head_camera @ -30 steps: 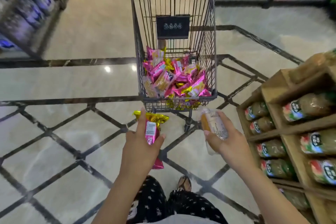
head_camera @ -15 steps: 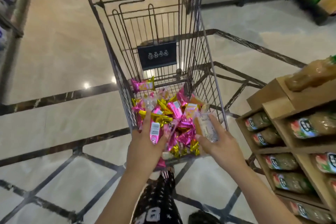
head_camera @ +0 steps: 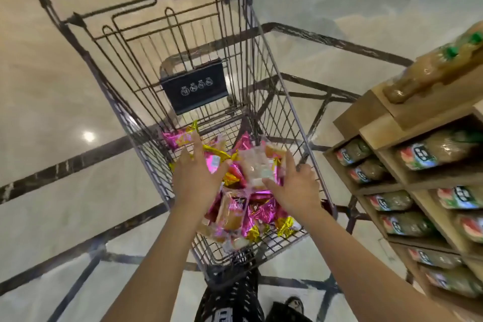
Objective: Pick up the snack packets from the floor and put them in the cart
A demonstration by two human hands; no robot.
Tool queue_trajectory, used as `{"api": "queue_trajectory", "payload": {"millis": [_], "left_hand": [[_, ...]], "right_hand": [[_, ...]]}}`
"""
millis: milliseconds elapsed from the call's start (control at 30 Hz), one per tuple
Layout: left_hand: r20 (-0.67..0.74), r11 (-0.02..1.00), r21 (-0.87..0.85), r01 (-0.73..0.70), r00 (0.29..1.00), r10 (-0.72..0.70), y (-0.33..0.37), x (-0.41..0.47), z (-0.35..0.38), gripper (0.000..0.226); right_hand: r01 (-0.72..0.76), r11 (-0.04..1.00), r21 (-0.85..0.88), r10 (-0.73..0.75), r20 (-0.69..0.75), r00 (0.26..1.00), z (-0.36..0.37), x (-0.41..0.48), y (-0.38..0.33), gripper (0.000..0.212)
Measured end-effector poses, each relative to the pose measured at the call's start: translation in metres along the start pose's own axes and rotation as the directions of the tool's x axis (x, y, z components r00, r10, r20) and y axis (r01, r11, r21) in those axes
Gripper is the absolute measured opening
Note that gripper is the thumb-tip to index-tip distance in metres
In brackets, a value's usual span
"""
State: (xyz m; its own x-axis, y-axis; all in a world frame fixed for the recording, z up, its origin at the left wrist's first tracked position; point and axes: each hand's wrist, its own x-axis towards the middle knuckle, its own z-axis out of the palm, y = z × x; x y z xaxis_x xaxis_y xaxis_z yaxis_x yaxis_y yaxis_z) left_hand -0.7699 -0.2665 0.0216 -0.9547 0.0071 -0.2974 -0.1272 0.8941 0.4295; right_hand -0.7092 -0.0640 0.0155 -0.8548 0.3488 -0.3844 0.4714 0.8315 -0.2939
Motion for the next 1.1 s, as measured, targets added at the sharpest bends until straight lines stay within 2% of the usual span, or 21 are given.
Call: {"api": "queue_trajectory", "payload": {"millis": [133, 233, 333, 467, 667, 933, 1100], "left_hand": [[0.085, 0.991, 0.058, -0.117, 0.990, 0.112, 0.021, -0.025, 0.015, 0.090], [0.252, 0.963, 0.114, -0.245, 0.944, 0.211, 0.041, -0.054, 0.035, 0.086], [0.398, 0.865, 0.201, -0.460, 0.845, 0.357, 0.070, -0.087, 0.055, 0.078], [0.526, 0.717, 0.215, -0.663, 0.697, 0.487, 0.109, -0.131, 0.076, 0.077], [0.661, 0.484, 0.205, -0.850, 0.485, 0.572, 0.144, -0.209, 0.099, 0.075], [0.792, 0.186, 0.183, -0.965, 0.257, 0.555, 0.127, -0.336, 0.140, 0.073], [0.846, 0.007, 0.056, -0.998, 0.051, 0.531, 0.112, -0.440, 0.172, 0.073]], "right_hand": [[-0.105, 0.994, -0.021, 0.105, 0.001, 0.994, -0.001, -0.030, 0.042, 0.087], [-0.215, 0.976, -0.042, 0.213, -0.030, 0.977, -0.004, -0.066, 0.084, 0.083], [-0.339, 0.934, -0.111, 0.338, -0.026, 0.941, -0.010, -0.104, 0.122, 0.079], [-0.493, 0.863, -0.110, 0.492, -0.034, 0.870, -0.021, -0.153, 0.157, 0.075], [-0.631, 0.776, 0.015, 0.629, -0.097, 0.771, -0.012, -0.242, 0.199, 0.075], [-0.822, 0.537, 0.189, 0.837, -0.003, 0.547, 0.063, -0.410, 0.241, 0.076], [-0.909, 0.318, 0.269, 0.937, 0.059, 0.346, 0.103, -0.533, 0.252, 0.077]]}}
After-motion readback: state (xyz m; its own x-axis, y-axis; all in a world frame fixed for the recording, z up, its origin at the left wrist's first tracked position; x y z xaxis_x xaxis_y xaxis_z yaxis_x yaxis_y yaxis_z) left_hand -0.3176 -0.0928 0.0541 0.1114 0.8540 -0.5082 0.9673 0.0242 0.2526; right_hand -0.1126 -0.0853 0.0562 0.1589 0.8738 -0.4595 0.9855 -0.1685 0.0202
